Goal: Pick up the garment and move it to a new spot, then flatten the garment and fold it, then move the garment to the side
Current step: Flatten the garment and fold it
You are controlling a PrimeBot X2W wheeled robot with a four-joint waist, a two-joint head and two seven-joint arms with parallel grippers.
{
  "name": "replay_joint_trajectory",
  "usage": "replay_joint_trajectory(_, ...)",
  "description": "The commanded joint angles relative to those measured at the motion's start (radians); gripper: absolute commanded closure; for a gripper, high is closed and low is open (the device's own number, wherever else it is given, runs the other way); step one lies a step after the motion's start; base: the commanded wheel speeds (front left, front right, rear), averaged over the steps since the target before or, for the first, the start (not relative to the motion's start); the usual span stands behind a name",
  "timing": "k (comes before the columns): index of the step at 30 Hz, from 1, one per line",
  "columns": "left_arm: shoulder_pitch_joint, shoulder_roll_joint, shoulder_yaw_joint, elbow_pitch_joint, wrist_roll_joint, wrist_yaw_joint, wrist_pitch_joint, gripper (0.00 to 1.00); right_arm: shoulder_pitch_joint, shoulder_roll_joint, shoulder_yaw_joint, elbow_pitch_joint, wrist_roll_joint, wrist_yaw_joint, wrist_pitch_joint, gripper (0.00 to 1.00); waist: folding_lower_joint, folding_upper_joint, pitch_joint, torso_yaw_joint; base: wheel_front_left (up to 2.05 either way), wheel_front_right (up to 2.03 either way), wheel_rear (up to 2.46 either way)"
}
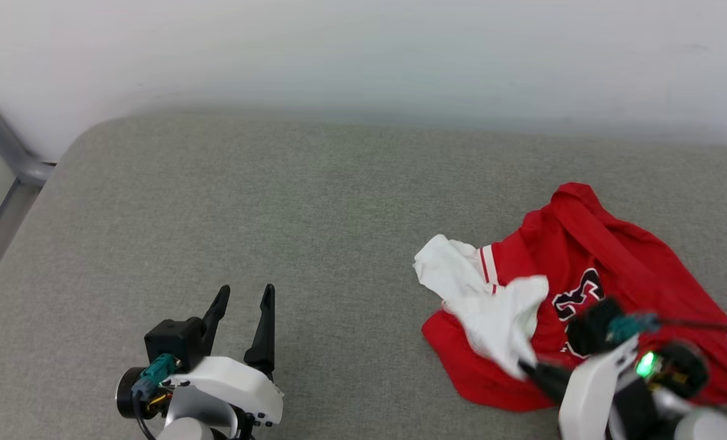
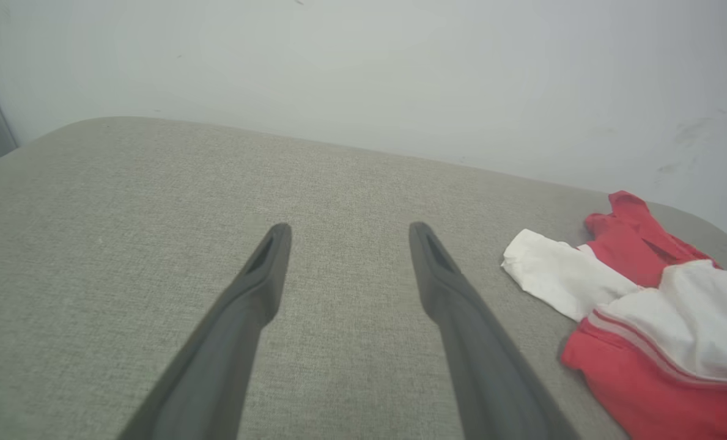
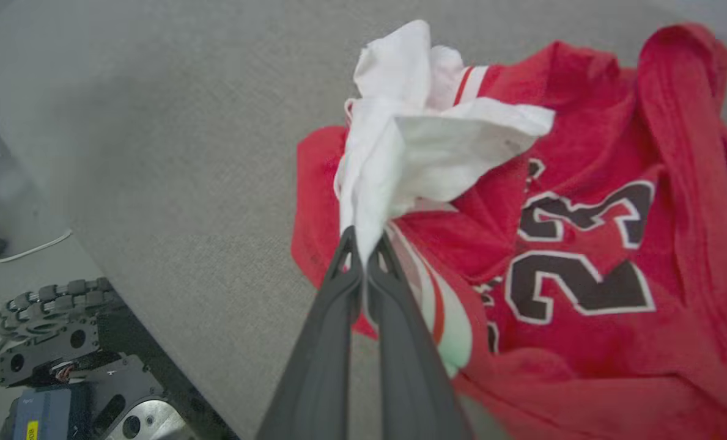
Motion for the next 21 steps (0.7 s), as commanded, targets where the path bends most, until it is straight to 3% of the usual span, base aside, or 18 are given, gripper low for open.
replay_joint_trajectory(1,0.008,0.005,0.003,-0.006,-0.005,0.005,0.004,0.0,0.06,0.014,0.021,-0.027,0.007,-0.001,0.011,1.0,0.0,-0.0001,-0.008,-0.014,0.0,0.0,0.0)
replay_joint_trajectory(9,0.023,0.019,-0.004,-0.015,-0.007,0.011,0.025,0.0,0.244,0.089,0.122,-0.033,0.034,-0.001,-0.001,1.0,0.0,-0.0001,-0.023,-0.031,0.0,0.0,0.0)
replay_joint_trajectory(10,0.026,0.022,-0.009,-0.019,-0.009,0.014,0.032,0.0,0.284,0.131,0.138,0.014,0.037,-0.001,-0.029,0.83,0.0,-0.0001,-0.029,-0.031,0.0,0.0,0.0)
replay_joint_trajectory(11,0.027,0.021,-0.012,-0.02,-0.01,0.013,0.035,0.0,0.29,0.143,0.134,0.03,0.031,-0.001,-0.043,0.2,0.0,-0.0001,-0.031,-0.03,0.0,0.0,0.0)
replay_joint_trajectory(12,0.028,0.022,-0.013,-0.021,-0.009,0.013,0.038,0.0,0.295,0.161,0.131,0.041,0.033,-0.001,-0.064,0.0,0.0,-0.0001,-0.032,-0.03,0.0,0.0,0.0)
replay_joint_trajectory(16,0.039,0.027,-0.02,-0.022,-0.011,0.016,0.048,0.0,0.278,0.195,0.118,0.044,0.0,-0.001,-0.178,0.0,0.0,-0.0001,-0.043,-0.028,0.0,0.0,0.0)
replay_joint_trajectory(21,0.05,0.033,-0.021,-0.027,-0.015,0.022,0.054,0.0,0.246,0.242,0.087,-0.022,-0.034,-0.001,-0.409,0.0,0.0,-0.0001,-0.061,-0.028,0.0,0.0,0.0)
